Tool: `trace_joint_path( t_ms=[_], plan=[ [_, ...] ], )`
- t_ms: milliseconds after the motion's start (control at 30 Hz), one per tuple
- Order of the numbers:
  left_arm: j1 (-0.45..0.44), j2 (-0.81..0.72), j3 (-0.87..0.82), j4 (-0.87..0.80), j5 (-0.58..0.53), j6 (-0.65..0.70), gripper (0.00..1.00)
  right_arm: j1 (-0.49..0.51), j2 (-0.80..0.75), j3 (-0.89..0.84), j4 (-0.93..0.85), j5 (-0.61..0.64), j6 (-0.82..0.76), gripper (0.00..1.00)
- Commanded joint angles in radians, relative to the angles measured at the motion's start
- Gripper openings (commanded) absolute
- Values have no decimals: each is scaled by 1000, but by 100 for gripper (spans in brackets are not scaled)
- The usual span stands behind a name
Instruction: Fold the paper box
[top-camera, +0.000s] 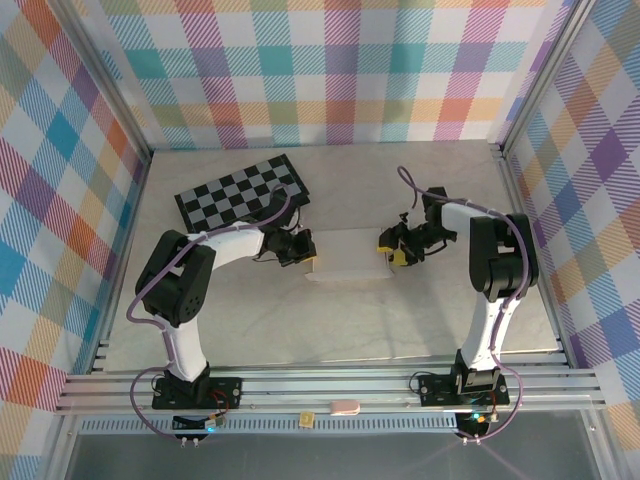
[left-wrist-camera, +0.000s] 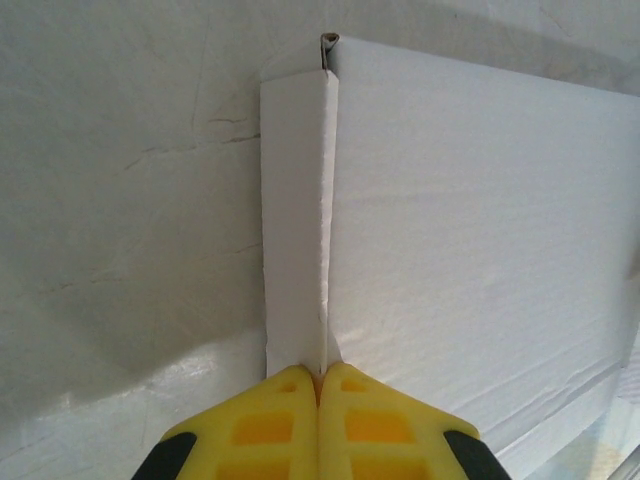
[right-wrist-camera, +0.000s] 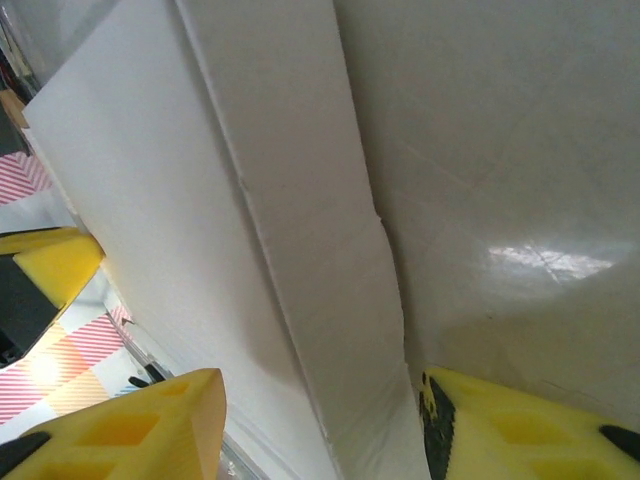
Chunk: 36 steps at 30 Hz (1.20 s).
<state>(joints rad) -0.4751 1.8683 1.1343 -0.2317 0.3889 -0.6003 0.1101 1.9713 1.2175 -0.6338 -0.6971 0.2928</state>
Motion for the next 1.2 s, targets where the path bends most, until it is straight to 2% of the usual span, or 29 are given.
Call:
trace_joint_path(
  t_ms=[0,133,267,533,767,1000,1167],
  plan=[
    [25,31,-45,-77,-51,25,0,-14,-6,4,-17,-17,-57,54],
    [30,37,-37,-81,-50,28,0,-19,9,-4,8,-79,-56,56],
    [36,47,-25,-88,-42,29,0,3,70,-2,54,-192,-41,64],
    [67,52,-18,-57,-2,-10,0,31,70,-59,211,-283,74,55],
    [95,69,-14,-54,34,-49,0,68,43,-71,235,-279,103,56],
    [125,75,-14,-95,48,-36,0,64,-12,-77,146,-167,21,62],
    [127,78,-21,-90,60,-26,0,66,40,-44,234,-250,75,60]
  ],
)
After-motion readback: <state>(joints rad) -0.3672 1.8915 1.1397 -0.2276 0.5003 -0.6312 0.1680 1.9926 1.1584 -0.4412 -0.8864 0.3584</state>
